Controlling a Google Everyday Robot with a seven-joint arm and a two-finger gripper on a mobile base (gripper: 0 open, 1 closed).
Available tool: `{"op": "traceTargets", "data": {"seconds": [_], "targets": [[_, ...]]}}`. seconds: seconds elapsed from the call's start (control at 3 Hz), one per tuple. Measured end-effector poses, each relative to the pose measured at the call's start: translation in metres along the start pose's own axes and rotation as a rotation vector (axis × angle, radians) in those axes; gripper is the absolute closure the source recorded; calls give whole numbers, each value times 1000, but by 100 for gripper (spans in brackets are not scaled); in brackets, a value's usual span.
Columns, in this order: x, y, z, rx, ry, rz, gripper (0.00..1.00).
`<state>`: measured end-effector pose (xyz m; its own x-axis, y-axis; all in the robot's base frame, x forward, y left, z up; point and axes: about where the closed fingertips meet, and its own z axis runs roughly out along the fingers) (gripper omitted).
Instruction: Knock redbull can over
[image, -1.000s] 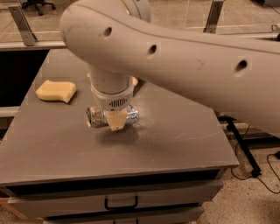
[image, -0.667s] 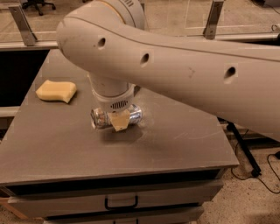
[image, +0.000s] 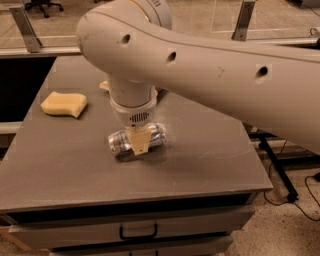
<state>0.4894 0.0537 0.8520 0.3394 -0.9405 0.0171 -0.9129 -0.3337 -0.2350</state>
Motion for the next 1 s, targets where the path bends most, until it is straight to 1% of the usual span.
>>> {"op": "traceTargets", "data": {"seconds": [0.33, 0.67, 1.0], "targets": [[11, -7, 1, -34, -75, 59, 0], [47, -19, -18, 13, -211, 229, 0], [110, -22, -55, 149, -354, 454, 0]]}}
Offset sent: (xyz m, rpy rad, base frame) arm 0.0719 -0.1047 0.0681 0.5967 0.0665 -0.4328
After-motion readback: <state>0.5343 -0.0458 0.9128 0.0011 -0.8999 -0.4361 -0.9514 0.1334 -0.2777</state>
